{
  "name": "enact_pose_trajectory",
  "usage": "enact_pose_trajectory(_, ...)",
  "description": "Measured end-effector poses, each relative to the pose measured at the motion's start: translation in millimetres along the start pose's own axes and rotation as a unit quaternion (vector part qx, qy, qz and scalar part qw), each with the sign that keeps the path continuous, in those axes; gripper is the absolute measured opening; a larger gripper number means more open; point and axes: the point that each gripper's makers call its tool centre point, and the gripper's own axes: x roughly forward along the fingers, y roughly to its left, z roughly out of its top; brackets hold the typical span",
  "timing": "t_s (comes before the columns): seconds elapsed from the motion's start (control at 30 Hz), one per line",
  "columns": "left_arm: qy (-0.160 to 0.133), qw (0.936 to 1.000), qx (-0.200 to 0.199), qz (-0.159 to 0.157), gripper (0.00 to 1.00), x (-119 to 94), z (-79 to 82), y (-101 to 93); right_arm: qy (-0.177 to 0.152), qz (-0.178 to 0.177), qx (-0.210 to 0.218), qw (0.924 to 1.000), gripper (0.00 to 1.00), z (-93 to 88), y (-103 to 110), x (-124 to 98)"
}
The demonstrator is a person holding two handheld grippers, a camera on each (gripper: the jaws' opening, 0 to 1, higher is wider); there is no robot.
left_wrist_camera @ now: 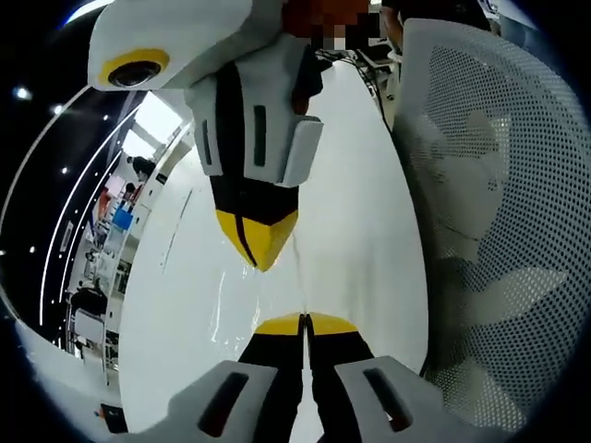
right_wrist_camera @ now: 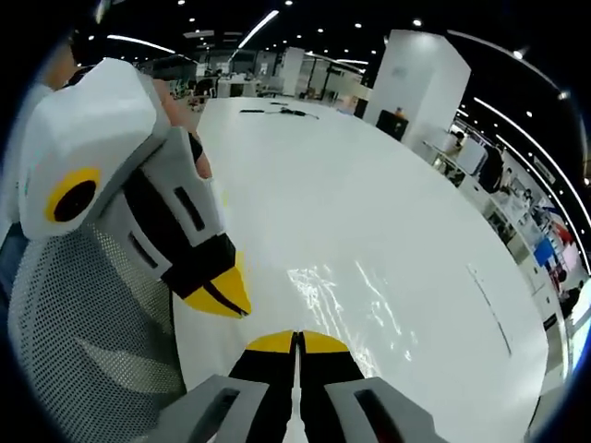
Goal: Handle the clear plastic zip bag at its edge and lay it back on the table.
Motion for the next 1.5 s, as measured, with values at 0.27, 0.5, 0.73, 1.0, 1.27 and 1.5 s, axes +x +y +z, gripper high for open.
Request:
enact_pose_trajectory(0.27,0.001,0.9999,-0.017,0.000,0.00,3,0.1,-2.8,-0.009,-0.010,0.019,0.9997,0.00,5.8,-18,4)
enact_pose_trajectory(0.5,0.007,0.9999,-0.013,-0.003,0.00,6,-3.6,-9.6,-0.010,-0.016,0.021,0.9996,0.00,6.1,-23,5)
enact_pose_trajectory(0.73,0.010,0.9998,-0.018,-0.006,0.00,8,-7.5,-12.6,-0.011,-0.023,0.028,0.9993,0.00,5.5,-27,2)
enact_pose_trajectory(1.0,0.019,0.9996,-0.019,-0.009,0.00,13,-11.6,-16.8,-0.023,-0.034,0.044,0.9982,0.00,10.0,-39,-1)
enact_pose_trajectory(1.27,0.023,0.9994,-0.025,-0.011,0.00,16,-12.0,-19.0,-0.026,-0.039,0.044,0.9979,0.00,8.2,-42,-2)
enact_pose_trajectory(1.5,0.027,0.9992,-0.026,-0.014,0.00,16,-12.4,-20.9,-0.027,-0.039,0.045,0.9979,0.00,9.0,-43,-2)
